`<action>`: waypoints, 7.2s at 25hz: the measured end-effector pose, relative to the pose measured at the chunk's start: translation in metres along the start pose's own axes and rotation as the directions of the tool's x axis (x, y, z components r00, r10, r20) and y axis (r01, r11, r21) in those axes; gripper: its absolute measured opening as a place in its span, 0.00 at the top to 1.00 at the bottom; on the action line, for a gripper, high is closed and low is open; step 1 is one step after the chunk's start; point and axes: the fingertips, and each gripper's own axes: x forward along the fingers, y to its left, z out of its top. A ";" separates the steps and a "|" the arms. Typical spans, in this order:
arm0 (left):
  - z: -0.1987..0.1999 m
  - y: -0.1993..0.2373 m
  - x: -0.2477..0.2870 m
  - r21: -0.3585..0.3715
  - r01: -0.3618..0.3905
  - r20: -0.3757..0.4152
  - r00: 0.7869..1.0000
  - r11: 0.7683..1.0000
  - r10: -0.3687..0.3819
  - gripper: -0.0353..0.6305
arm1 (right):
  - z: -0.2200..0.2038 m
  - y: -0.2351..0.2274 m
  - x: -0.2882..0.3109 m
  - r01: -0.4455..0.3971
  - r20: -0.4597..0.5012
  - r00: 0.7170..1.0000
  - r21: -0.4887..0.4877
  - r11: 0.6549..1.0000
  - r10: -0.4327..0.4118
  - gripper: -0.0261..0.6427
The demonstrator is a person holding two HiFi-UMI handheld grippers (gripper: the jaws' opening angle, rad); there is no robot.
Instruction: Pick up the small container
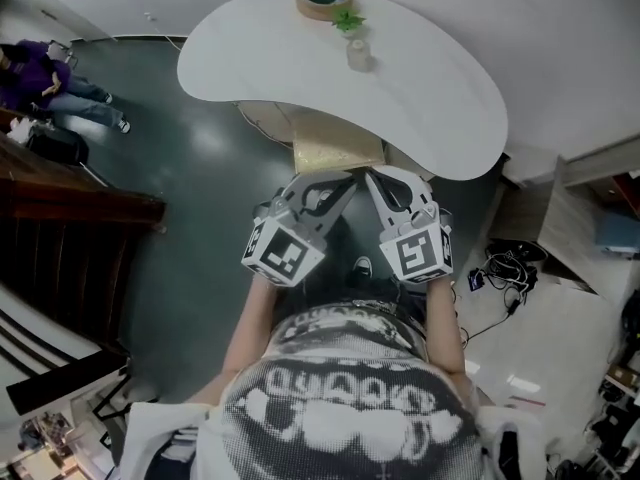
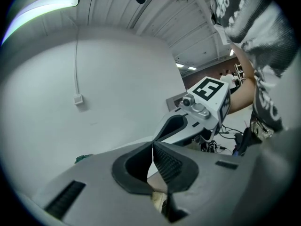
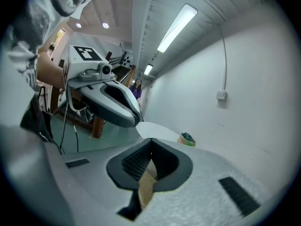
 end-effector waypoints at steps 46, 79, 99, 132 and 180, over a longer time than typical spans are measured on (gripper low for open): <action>-0.101 0.247 0.094 0.041 0.235 0.086 0.967 0.971 -0.238 0.94 | -0.040 -0.139 0.249 0.179 -0.236 0.959 0.062 0.982 -0.159 0.95; -0.109 0.274 0.143 -0.031 0.105 0.021 0.994 0.994 -0.105 0.94 | -0.173 -0.200 0.323 -0.004 -0.451 0.892 0.085 0.996 0.042 0.56; -0.123 0.282 0.147 -0.085 -0.020 -0.058 0.998 0.996 0.015 0.94 | -0.222 -0.201 0.371 -0.123 -0.509 0.839 0.165 0.978 0.192 0.44; -0.139 0.276 0.111 -0.095 -0.013 -0.096 0.995 0.995 0.004 0.94 | -0.199 -0.177 0.355 -0.092 -0.463 0.871 0.173 0.981 0.164 0.46; -0.114 0.163 0.100 0.148 0.469 0.053 0.875 0.870 -0.481 0.94 | -0.101 -0.092 0.166 0.365 -0.459 0.865 0.297 0.883 -0.203 0.46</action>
